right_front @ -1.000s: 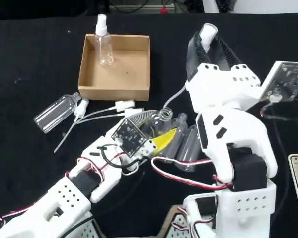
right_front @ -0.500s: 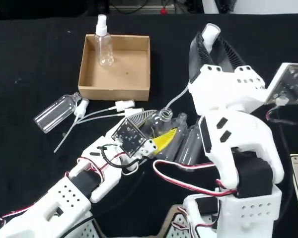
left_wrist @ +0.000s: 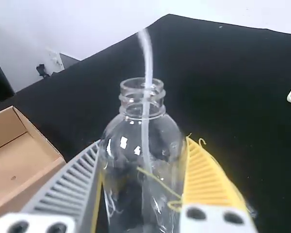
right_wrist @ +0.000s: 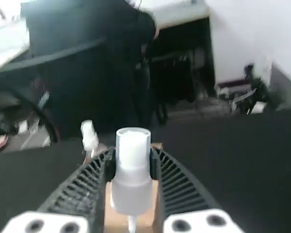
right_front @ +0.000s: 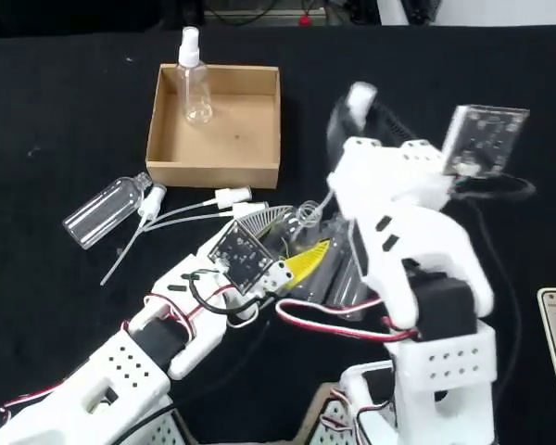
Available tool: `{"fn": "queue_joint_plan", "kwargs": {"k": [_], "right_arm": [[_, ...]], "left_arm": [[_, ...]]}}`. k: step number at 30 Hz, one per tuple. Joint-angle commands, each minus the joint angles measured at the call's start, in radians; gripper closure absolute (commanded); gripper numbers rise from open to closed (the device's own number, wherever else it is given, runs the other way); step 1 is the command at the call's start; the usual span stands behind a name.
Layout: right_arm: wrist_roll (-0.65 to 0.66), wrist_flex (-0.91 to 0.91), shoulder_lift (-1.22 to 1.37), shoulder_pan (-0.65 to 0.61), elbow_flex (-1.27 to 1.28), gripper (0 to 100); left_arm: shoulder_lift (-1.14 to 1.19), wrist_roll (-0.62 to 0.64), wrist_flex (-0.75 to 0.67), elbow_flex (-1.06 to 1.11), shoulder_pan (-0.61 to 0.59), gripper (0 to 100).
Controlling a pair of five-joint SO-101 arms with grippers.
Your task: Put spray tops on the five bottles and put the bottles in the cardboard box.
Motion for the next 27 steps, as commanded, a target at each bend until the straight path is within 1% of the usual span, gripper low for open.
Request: {"fn": "queue_joint_plan", "kwargs": {"k": [1, 4, 7, 11, 20, 27], "right_arm": [[0.009, -0.057, -0.062, -0.054, 0.045, 98.7], [0.009, -0.097, -0.148, -0.084, 0.143, 98.7], [0.009, -0.153, -0.252, -0.086, 0.251, 98.7], [0.015, -0.157, -0.375, -0.086, 0.351, 98.7], [0.017, -0.058, -0.558, -0.095, 0.492, 98.7], [0.025, -0.015, -0.682, -0.163, 0.544, 98.7]], "left_arm": [[0.002, 0.011, -0.02, -0.071, 0.001, 86], [0.002, 0.011, -0.02, -0.071, 0.001, 86], [0.002, 0.011, -0.02, -0.065, 0.001, 86], [0.0, 0.011, -0.018, -0.048, 0.001, 86], [0.0, 0.011, -0.018, -0.047, -0.036, 86], [0.0, 0.011, -0.018, -0.039, -0.039, 86]]}}
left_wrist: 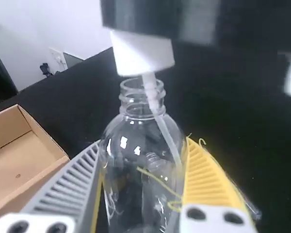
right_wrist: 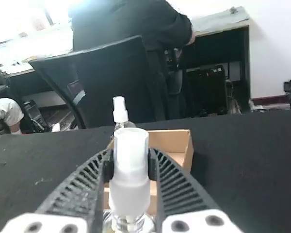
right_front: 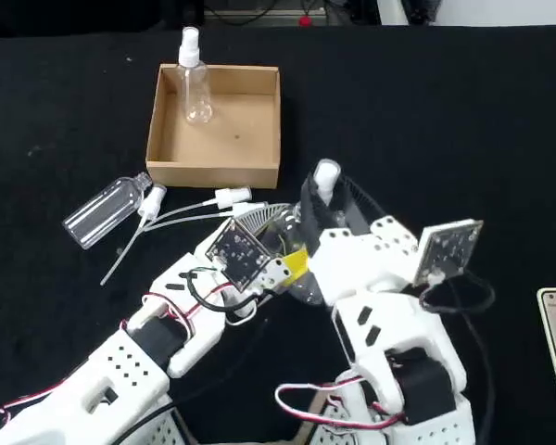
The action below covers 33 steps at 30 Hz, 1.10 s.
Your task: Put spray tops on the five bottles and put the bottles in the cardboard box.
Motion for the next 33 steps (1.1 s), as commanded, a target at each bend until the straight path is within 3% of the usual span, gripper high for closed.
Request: {"fn": "queue_joint_plan", "kwargs": {"k": [1, 5, 10, 15, 25, 30, 33], "right_arm": [[0.044, 0.014, -0.045, -0.032, 0.01, 98.7], [0.112, 0.012, -0.047, -0.034, 0.022, 98.7], [0.12, 0.015, -0.047, -0.055, 0.019, 98.3], [0.12, 0.075, -0.045, -0.061, 0.019, 90.7], [0.161, 0.095, -0.047, -0.064, 0.035, 90.0], [0.161, 0.104, -0.047, -0.064, 0.021, 75.3], [0.161, 0.104, -0.047, -0.064, 0.021, 75.0]], "left_arm": [[0.0, 0.011, -0.018, -0.039, -0.019, 86], [0.0, 0.011, -0.017, -0.036, -0.015, 86], [0.0, 0.011, -0.015, -0.036, -0.018, 86], [0.0, 0.011, -0.017, -0.024, -0.024, 86], [0.0, 0.011, -0.018, -0.042, -0.021, 86], [0.0, 0.011, -0.018, -0.045, -0.018, 86], [0.0, 0.011, -0.018, -0.047, -0.019, 86]]}}
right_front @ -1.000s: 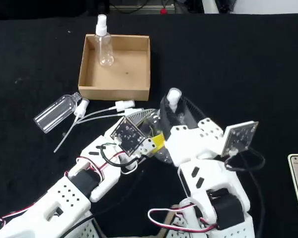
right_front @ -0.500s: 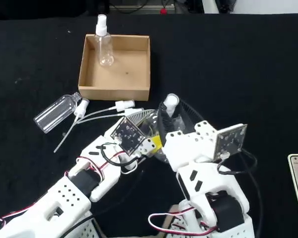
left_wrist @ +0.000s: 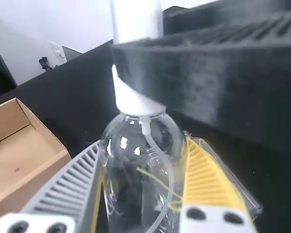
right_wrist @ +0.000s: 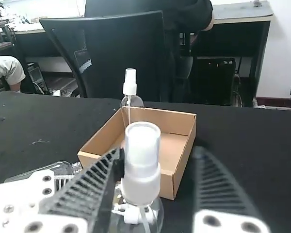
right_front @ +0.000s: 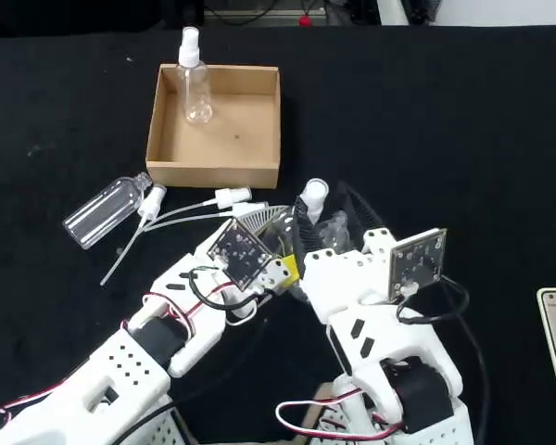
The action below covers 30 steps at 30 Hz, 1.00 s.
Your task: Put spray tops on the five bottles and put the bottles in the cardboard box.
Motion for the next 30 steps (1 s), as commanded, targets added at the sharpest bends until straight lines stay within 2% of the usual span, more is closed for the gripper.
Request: {"fn": "queue_joint_plan", "kwargs": {"k": [1, 11, 17, 24, 27, 30], "right_arm": [[0.014, 0.005, 0.005, -0.008, -0.03, 75.6], [0.014, 0.098, 0.008, -0.003, -0.297, 76.2], [0.014, 0.061, 0.081, 0.0, -0.303, 76.2], [0.006, 0.078, 0.174, 0.069, -0.47, 76.2], [0.012, 0.129, 0.2, 0.115, -0.57, 76.2], [0.012, 0.158, 0.229, 0.18, -0.591, 76.2]], "left_arm": [[-0.002, 0.009, -0.02, -0.05, -0.018, 86], [-0.002, 0.009, -0.02, -0.051, -0.028, 86], [-0.002, 0.009, -0.02, -0.062, -0.062, 86], [-0.023, 0.009, -0.014, -0.051, -0.068, 86], [-0.107, 0.009, -0.012, -0.031, -0.09, 86], [-0.242, 0.009, -0.011, 0.016, -0.16, 86]]}}
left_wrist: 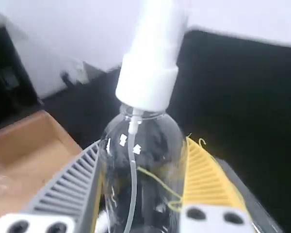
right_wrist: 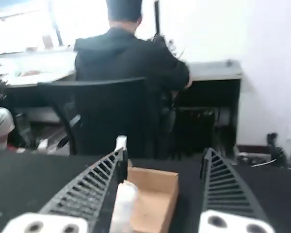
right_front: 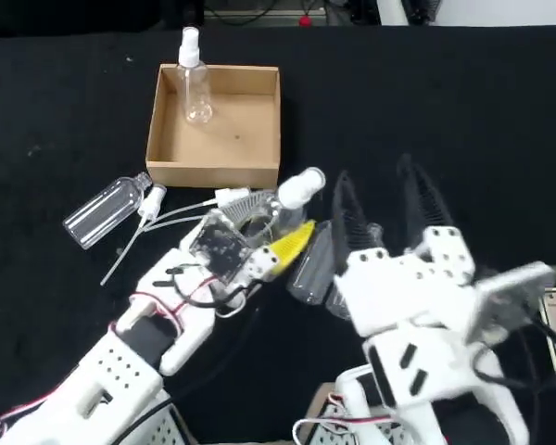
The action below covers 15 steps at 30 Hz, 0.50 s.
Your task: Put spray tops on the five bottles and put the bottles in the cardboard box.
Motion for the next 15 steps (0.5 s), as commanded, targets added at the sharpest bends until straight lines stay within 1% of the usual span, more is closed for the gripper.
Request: {"fn": "queue_joint_plan", "kwargs": {"k": [1, 4, 9, 11, 15], "right_arm": [[0.005, 0.025, 0.053, 0.078, -0.058, 76.2], [0.0, 0.012, 0.082, 0.094, -0.013, 76.2], [0.0, -0.063, 0.127, 0.094, 0.114, 76.2], [0.0, -0.107, 0.137, 0.092, 0.185, 76.2], [-0.002, -0.206, 0.134, 0.089, 0.337, 76.2]], "left_arm": [[-0.164, 0.009, -0.011, 0.031, -0.097, 86], [-0.284, 0.009, -0.008, 0.082, -0.179, 86], [-0.385, 0.009, 0.083, 0.071, -0.26, 86], [-0.388, 0.009, 0.066, 0.065, -0.308, 86], [-0.385, 0.009, -0.026, 0.064, -0.387, 86]]}}
